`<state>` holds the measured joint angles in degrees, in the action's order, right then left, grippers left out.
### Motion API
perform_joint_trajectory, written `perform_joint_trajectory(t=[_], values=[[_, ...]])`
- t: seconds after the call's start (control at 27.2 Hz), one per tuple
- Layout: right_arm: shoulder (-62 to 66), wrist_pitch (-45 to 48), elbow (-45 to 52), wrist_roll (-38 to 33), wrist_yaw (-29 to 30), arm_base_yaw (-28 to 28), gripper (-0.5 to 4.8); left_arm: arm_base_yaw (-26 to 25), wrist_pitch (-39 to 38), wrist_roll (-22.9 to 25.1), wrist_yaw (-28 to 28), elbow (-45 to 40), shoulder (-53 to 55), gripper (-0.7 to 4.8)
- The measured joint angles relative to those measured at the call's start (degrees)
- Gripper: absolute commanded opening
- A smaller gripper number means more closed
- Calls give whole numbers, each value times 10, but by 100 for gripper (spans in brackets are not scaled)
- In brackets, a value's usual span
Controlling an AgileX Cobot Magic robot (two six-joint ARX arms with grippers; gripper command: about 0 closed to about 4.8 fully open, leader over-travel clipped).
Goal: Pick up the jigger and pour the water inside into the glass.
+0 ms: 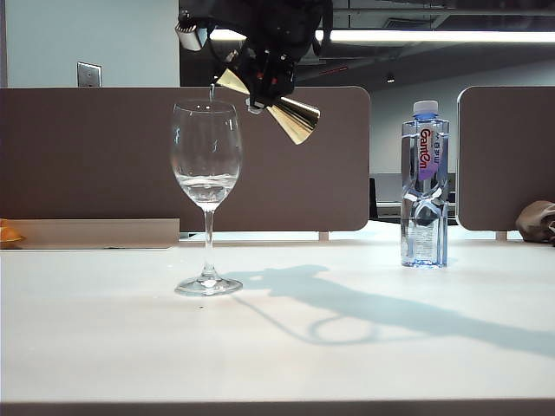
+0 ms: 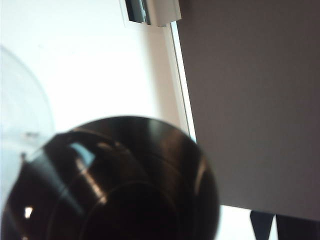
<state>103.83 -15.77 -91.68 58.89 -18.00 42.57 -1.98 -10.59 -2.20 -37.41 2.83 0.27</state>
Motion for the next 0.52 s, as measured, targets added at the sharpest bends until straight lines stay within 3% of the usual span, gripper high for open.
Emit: perform_joint_trajectory(t=[0.26, 0.52], values=[[0, 0, 0, 41, -14, 1, 85, 0, 0, 0, 0, 0, 0, -5], [0, 0, 0, 131, -25, 1, 85, 0, 0, 0, 0, 0, 0, -5]])
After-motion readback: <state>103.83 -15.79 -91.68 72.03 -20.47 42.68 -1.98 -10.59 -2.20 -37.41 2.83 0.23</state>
